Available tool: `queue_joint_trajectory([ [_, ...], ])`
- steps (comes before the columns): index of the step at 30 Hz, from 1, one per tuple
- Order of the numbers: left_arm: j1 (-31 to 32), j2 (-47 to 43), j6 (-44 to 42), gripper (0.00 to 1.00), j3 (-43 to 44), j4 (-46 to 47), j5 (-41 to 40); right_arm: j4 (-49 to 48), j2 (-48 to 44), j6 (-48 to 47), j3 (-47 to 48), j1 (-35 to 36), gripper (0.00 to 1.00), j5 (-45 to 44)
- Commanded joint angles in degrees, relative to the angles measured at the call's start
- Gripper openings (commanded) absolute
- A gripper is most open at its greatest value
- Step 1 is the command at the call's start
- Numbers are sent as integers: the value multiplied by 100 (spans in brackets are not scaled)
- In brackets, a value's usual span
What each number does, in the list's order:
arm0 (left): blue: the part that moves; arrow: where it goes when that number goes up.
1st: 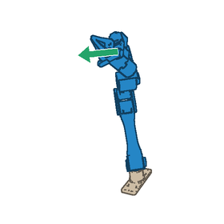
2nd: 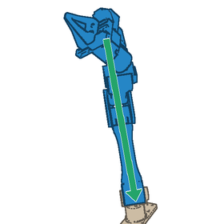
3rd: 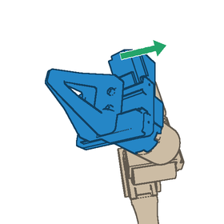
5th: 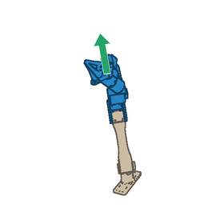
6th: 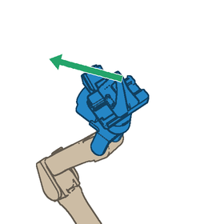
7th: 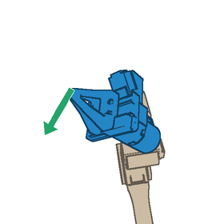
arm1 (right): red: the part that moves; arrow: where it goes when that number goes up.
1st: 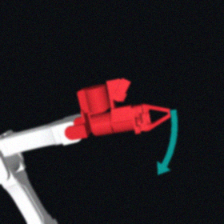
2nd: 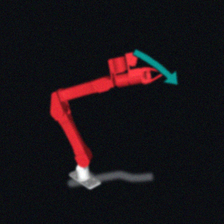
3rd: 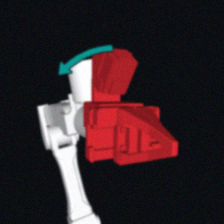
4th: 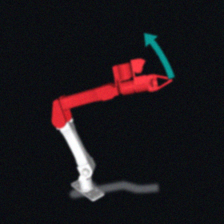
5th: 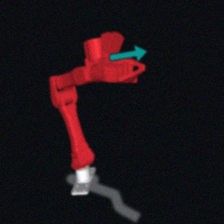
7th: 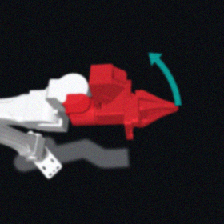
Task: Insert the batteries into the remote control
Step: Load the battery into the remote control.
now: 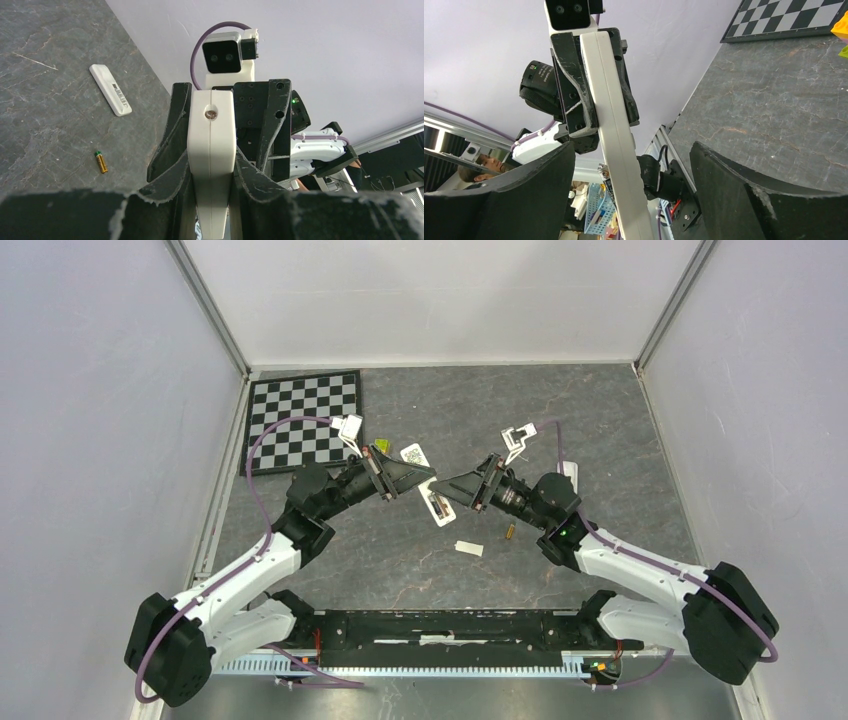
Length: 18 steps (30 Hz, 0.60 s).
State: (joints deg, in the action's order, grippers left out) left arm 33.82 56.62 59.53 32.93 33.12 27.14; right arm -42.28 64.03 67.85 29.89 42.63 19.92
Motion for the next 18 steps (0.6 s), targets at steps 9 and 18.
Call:
queue_joint_trajectory([
  [9, -11, 5, 21, 2, 200, 244, 46, -215, 130, 69, 175, -18, 80, 246],
  [18, -16, 16, 0, 2, 239, 248, 105, -4, 220, -51, 254, -19, 74, 344],
])
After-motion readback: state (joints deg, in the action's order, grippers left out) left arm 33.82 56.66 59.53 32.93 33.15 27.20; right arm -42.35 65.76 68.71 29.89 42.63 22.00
